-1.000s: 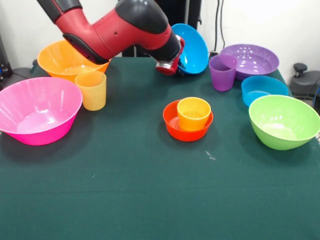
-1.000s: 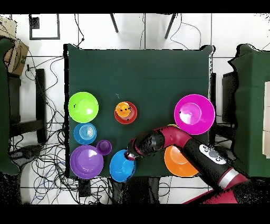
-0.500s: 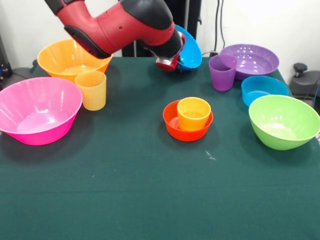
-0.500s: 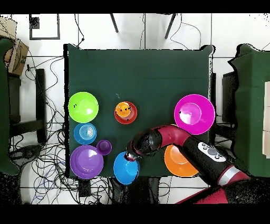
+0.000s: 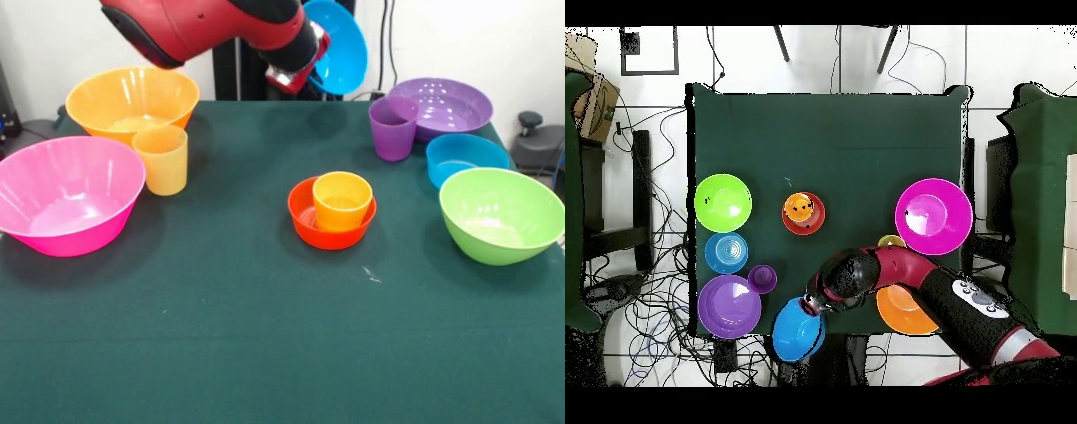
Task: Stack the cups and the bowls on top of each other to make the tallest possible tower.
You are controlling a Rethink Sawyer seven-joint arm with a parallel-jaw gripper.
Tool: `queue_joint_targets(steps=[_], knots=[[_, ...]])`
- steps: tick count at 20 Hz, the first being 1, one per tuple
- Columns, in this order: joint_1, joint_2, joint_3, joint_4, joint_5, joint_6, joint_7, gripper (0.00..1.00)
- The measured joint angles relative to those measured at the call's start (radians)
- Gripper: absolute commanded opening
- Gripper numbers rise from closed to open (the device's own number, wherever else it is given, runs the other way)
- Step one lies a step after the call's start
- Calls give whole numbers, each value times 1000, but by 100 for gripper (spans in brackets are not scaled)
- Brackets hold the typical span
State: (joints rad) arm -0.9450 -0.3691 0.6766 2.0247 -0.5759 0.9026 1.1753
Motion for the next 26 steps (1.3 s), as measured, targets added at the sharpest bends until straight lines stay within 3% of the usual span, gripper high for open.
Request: queue_joint_targets(steps=[8, 15, 21, 24, 26], knots=[[19, 3, -94, 52, 177, 4, 174, 0], [18, 97, -134, 78, 304, 9, 244, 0], [-32, 175, -128, 124, 317, -7, 244, 0], [-79, 209, -113, 152, 284, -76, 244, 0], [-108, 217, -103, 176, 226, -180, 244, 0]])
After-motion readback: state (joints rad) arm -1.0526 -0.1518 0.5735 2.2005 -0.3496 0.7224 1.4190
